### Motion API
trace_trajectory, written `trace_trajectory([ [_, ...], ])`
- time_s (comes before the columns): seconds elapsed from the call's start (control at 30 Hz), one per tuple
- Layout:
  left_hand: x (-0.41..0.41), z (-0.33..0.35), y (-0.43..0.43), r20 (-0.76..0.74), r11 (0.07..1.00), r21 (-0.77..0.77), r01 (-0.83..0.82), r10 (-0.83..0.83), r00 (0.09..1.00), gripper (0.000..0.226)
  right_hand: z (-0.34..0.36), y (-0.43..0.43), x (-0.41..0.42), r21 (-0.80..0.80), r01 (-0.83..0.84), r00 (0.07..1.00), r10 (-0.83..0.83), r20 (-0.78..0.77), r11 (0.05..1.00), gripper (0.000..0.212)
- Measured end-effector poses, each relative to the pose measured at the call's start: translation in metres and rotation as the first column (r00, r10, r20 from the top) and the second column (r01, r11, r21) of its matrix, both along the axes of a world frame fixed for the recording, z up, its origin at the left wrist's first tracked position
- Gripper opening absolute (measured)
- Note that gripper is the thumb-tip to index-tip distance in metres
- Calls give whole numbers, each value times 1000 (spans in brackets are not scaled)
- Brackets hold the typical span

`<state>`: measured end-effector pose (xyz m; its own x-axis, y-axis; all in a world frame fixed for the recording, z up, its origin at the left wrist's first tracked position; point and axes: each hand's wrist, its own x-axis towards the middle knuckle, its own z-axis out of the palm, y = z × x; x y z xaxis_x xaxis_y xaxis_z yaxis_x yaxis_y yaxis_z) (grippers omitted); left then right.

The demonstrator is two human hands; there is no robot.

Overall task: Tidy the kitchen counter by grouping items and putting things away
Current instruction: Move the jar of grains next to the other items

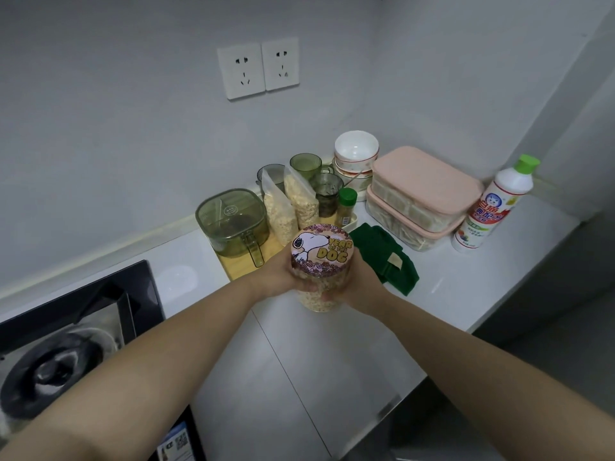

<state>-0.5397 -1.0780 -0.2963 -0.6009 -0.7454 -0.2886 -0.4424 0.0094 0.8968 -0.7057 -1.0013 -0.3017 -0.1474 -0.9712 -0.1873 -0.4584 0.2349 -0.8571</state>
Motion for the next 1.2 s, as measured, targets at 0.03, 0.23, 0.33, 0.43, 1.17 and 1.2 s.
trace_trajectory([
  [0.03,-1,-2,-4,3,1000,7,1,-1,1000,92,-1,-3,-1,0,6,1000,-6,-1,1000,106],
  [0.23,-2,-7,-19,21,1000,25,6,-7,1000,100,-6,-15,-2,10,20,1000,-20,-8,1000,107],
  [0.33,-3,-9,-25,16,999,37,8,-8,1000,94,-9,-21,-3,22,28,1000,-29,5,999,106],
  [0.43,-4,-12,-29,7,999,42,19,-20,1000,93,-13,-26,-3,27,29,1000,-29,11,999,105],
  [1.17,-1,-15,-34,115,999,-2,43,-42,992,97,-29,-26,-2,-7,28,995,-27,91,1000,103],
  [1.2,-2,-12,-32,135,998,-30,48,-43,990,96,-27,-26,-2,-5,13,996,-13,93,1000,104],
])
